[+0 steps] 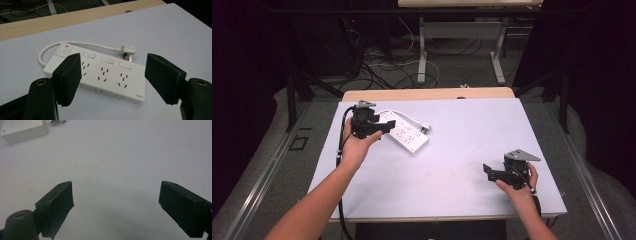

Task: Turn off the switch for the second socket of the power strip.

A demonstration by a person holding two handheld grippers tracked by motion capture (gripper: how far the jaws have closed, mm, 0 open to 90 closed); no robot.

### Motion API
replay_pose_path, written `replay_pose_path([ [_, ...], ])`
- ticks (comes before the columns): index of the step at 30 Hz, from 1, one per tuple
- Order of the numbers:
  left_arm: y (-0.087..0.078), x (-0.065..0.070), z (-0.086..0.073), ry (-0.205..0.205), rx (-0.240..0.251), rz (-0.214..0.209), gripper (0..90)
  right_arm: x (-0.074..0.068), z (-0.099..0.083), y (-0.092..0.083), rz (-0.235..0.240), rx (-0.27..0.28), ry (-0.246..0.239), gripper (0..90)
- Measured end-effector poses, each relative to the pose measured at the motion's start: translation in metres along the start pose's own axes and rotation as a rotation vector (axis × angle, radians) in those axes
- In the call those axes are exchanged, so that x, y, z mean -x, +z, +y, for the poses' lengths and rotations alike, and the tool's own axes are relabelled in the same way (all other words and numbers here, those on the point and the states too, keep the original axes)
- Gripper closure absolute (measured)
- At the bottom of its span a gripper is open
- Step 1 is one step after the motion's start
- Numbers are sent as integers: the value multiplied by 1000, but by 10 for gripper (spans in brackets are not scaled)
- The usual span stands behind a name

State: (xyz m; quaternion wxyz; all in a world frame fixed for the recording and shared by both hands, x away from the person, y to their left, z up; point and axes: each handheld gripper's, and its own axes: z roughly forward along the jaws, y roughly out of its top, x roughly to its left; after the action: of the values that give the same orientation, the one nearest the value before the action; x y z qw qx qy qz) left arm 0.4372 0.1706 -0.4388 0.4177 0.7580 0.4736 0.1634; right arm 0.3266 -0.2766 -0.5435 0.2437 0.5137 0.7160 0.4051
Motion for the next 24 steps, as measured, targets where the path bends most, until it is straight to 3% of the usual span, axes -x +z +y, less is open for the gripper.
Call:
replay_pose_path([
  [10,10,1,13,-23,-9,-3,294,0,0,0,0,-4,3,118],
  [24,29,9,29,1,-31,5,287,0,-1,1,-10,-6,-3,118],
])
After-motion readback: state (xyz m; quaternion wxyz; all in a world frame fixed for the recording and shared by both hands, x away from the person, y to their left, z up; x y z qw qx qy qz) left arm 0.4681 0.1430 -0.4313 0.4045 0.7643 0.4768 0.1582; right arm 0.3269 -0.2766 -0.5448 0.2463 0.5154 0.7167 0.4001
